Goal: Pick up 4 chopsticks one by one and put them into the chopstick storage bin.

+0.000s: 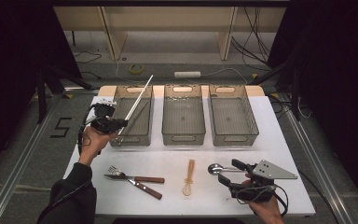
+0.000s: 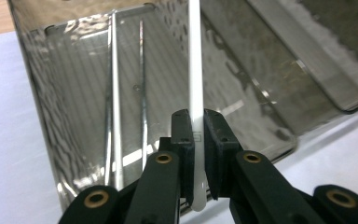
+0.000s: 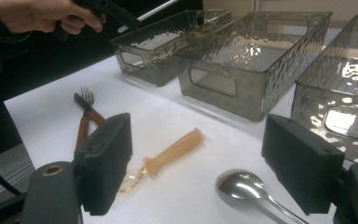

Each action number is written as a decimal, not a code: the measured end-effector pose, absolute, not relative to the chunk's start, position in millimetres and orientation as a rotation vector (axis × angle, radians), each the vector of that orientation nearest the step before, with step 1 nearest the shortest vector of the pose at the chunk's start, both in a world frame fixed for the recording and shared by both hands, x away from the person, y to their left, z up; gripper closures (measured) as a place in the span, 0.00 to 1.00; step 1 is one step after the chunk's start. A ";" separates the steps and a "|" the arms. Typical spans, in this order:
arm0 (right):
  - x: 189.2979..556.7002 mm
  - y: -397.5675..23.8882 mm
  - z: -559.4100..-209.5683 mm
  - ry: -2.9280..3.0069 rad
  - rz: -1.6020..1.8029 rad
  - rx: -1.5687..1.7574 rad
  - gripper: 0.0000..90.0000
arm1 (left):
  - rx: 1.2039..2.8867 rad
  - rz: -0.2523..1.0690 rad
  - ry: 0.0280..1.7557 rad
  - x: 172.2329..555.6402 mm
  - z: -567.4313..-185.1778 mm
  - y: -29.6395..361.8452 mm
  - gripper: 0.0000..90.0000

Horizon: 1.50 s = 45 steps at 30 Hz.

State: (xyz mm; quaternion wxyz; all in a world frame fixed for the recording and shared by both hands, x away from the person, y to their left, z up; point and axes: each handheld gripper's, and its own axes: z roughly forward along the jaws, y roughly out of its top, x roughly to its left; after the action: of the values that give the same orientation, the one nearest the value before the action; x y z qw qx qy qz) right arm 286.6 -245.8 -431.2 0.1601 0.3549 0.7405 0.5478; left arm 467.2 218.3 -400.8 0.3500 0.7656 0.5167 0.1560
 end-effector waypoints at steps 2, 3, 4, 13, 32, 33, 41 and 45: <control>286.1 -245.6 -431.0 2.115 1.565 1.012 0.28 | 1.981 0.401 1.347 468.4 -402.4 220.3 0.92; 286.2 -245.7 -431.0 2.115 1.564 1.008 0.28 | 1.973 0.401 1.355 468.9 -403.0 221.3 0.92; 286.3 -245.7 -431.0 2.116 1.564 1.009 0.28 | 1.972 0.400 1.358 469.6 -403.4 222.9 0.92; 285.4 -244.9 -430.6 2.121 1.562 1.004 0.28 | 1.976 0.420 1.386 473.6 -410.1 228.9 0.92; 285.4 -244.8 -430.4 2.120 1.560 0.998 0.28 | 1.999 0.437 1.443 479.6 -424.3 239.5 0.92; 285.4 -244.6 -430.4 2.119 1.561 0.997 0.28 | 1.999 0.437 1.443 479.9 -424.7 239.7 0.92; 285.2 -244.4 -430.4 2.121 1.561 0.996 0.28 | 2.004 0.416 1.470 482.8 -431.4 237.5 0.91; 285.0 -244.4 -430.2 2.120 1.565 0.999 0.28 | 1.991 0.421 1.465 482.3 -428.2 237.9 0.81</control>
State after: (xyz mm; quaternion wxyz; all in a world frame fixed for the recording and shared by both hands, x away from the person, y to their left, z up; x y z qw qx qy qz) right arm 285.0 -244.4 -430.2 0.1610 0.3497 0.7425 0.5482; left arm 482.3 237.9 -428.2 0.3118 0.7545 0.5550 0.1595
